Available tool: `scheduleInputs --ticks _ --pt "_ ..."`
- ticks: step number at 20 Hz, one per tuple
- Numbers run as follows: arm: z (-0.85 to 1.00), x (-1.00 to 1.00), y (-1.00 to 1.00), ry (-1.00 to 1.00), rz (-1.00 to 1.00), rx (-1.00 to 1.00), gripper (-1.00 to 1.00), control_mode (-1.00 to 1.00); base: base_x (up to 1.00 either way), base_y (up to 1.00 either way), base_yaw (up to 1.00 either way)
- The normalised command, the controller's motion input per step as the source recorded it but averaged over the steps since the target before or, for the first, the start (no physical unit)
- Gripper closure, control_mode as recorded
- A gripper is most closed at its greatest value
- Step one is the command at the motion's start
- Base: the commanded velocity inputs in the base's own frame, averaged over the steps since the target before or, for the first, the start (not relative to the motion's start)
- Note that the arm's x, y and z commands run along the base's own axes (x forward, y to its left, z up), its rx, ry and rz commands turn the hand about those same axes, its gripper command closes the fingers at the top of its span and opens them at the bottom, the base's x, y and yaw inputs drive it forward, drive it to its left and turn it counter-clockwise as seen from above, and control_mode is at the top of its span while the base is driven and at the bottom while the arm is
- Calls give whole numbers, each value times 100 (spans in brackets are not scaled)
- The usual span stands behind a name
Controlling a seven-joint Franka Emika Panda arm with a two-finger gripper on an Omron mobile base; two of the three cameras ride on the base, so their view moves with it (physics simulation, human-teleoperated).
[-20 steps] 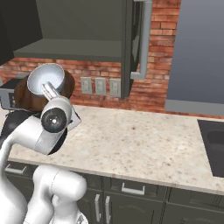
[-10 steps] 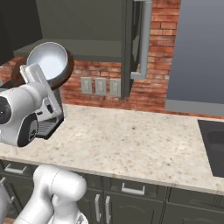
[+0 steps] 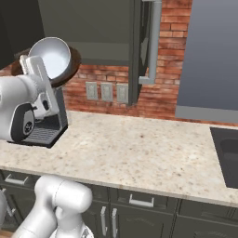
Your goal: Pick up the bowls on the counter and stack them on top of one another in the open cabinet. Place the smaller bowl on top of the larger bowl.
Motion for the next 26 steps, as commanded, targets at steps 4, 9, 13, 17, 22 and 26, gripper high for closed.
scheduleInputs --ticks 4,9,13,17,22,26 --pt "17 7 -1 8 2 2 100 -100 0 0 0" --pt "9 -3 0 -12 1 0 100 -100 0 0 0" --pt "25 -1 0 -16 0 5 100 -100 0 0 0" --pt "12 27 1 -10 0 1 100 -100 0 0 0" --pt "4 71 9 -1 0 0 100 -100 0 0 0" --pt "7 83 8 1 0 0 100 -100 0 0 0"
